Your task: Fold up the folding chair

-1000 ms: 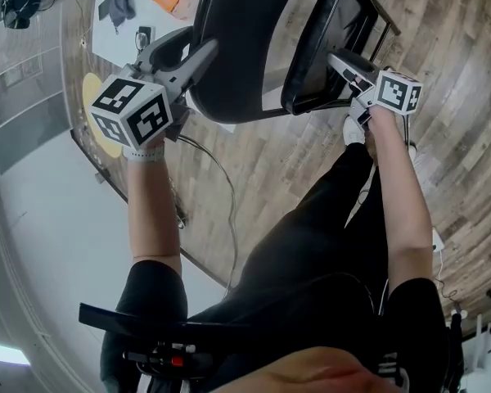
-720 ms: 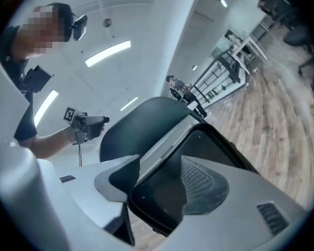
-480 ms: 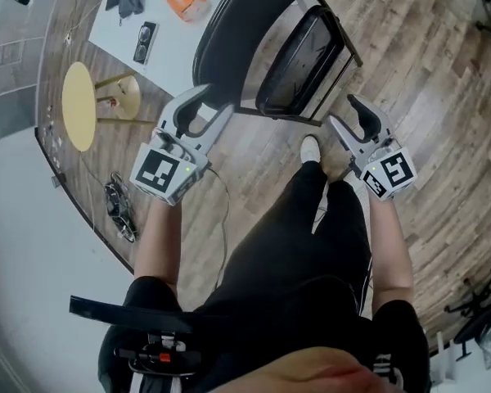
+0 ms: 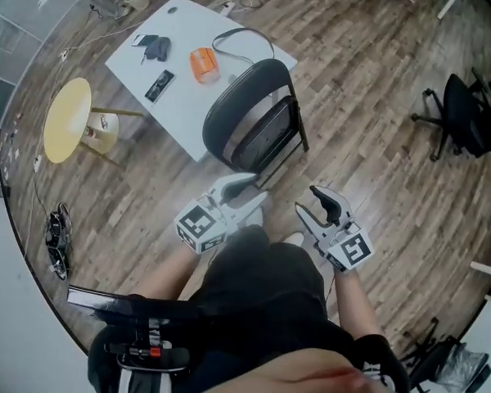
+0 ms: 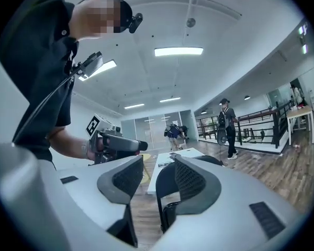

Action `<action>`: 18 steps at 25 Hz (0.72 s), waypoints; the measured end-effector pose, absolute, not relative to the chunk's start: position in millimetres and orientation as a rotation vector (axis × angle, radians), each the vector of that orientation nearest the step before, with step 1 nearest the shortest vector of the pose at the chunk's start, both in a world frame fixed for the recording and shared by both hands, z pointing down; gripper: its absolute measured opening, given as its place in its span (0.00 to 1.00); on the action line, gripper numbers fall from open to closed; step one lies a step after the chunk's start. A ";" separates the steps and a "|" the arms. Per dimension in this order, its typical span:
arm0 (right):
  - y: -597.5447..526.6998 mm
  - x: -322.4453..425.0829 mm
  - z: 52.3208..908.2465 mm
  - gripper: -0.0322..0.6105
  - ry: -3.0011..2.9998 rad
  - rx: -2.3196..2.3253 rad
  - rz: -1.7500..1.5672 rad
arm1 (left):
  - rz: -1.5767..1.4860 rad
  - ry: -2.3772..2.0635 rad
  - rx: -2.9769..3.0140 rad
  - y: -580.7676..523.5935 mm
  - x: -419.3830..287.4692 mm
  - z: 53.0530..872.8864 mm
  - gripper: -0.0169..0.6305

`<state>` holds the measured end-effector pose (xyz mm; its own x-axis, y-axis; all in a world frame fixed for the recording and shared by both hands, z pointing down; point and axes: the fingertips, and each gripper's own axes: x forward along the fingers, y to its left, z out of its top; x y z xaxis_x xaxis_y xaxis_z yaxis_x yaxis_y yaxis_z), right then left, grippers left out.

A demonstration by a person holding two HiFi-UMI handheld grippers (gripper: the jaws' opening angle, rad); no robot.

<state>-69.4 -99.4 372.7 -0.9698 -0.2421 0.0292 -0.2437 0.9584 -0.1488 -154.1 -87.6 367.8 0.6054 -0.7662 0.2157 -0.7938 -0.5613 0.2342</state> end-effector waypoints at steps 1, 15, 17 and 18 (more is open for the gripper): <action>-90.4 -67.2 360.2 0.33 -3.106 0.388 0.213 | 0.116 -1.259 2.542 -80.5 -148.9 358.0 0.21; -36.0 -62.9 292.1 0.07 -3.104 0.406 0.217 | 0.077 -1.348 2.625 -41.8 -138.7 301.8 0.03; -36.9 -65.3 286.0 0.07 -3.108 0.404 0.200 | 0.087 -1.346 2.628 -41.3 -137.8 300.3 0.03; -37.6 -66.1 283.0 0.07 -3.112 0.400 0.197 | 0.094 -1.349 2.634 -41.1 -137.5 299.3 0.03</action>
<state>-66.1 -37.6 283.0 -0.9676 -0.2522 0.0140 -0.2519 0.9597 -0.1244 -137.5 -41.1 299.3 0.5863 -0.7983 0.1382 -0.8097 -0.5719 0.1317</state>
